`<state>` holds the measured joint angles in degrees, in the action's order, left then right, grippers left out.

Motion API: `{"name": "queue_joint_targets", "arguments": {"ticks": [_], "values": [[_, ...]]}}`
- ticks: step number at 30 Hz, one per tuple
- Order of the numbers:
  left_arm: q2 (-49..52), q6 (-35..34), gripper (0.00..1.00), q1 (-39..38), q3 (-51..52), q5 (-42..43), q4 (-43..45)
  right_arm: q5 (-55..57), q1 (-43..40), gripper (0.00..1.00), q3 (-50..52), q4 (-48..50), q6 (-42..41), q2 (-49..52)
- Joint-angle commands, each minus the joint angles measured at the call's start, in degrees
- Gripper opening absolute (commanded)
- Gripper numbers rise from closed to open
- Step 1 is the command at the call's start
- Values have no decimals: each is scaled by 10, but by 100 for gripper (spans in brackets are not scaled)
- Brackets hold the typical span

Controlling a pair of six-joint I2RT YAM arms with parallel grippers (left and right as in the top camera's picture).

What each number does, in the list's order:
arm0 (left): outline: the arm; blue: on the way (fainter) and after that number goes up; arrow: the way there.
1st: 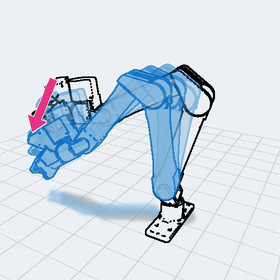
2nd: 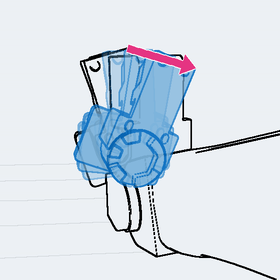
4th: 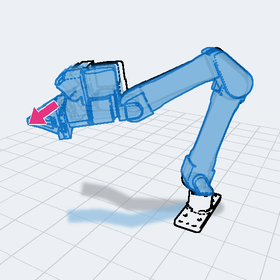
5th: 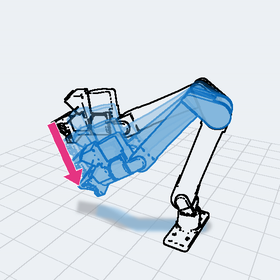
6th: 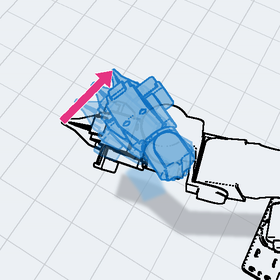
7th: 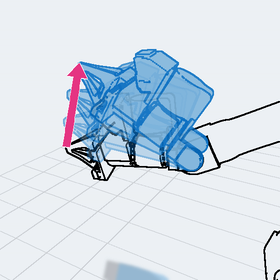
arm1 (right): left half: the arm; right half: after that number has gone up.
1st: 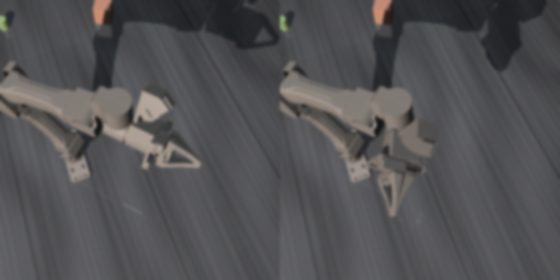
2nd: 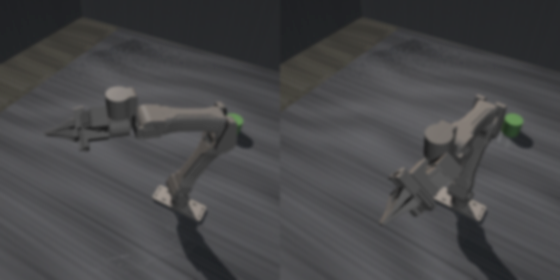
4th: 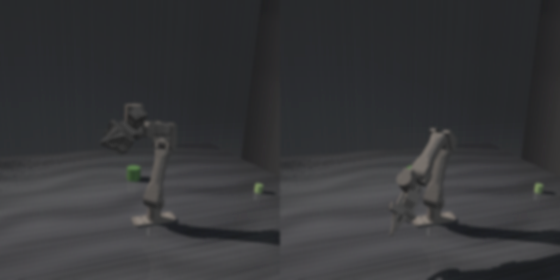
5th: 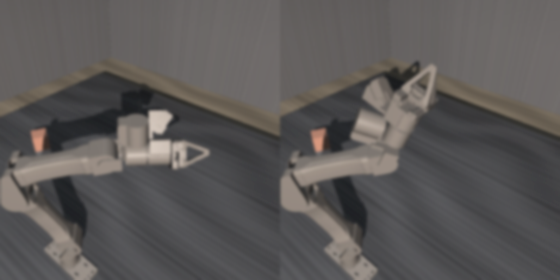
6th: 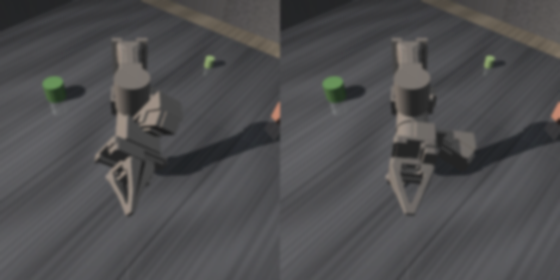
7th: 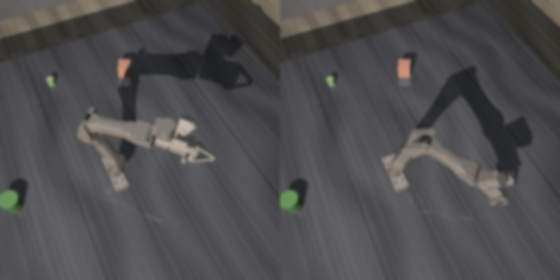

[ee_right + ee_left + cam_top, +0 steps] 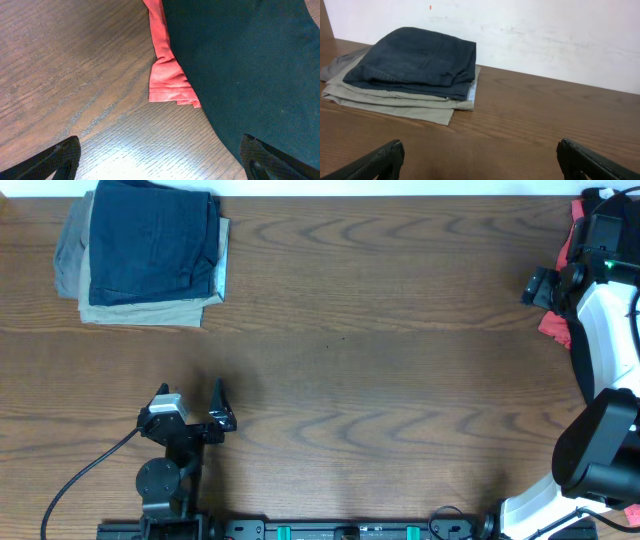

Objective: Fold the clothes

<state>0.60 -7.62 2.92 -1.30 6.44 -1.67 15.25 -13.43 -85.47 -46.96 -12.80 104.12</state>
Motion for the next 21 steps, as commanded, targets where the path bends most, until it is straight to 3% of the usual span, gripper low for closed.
{"name": "queue_joint_targets", "arguments": {"ticks": [1, 13, 21], "values": [[-4, 5, 98, 2, 11, 0, -19, 8, 2, 99, -10, -2, 0, -25], [-4, 5, 98, 2, 11, 0, -19, 8, 47, 99, 3, -2, 0, -251], [-4, 5, 98, 2, 11, 0, -19, 8, 164, 99, 69, -2, 0, -444]]}}
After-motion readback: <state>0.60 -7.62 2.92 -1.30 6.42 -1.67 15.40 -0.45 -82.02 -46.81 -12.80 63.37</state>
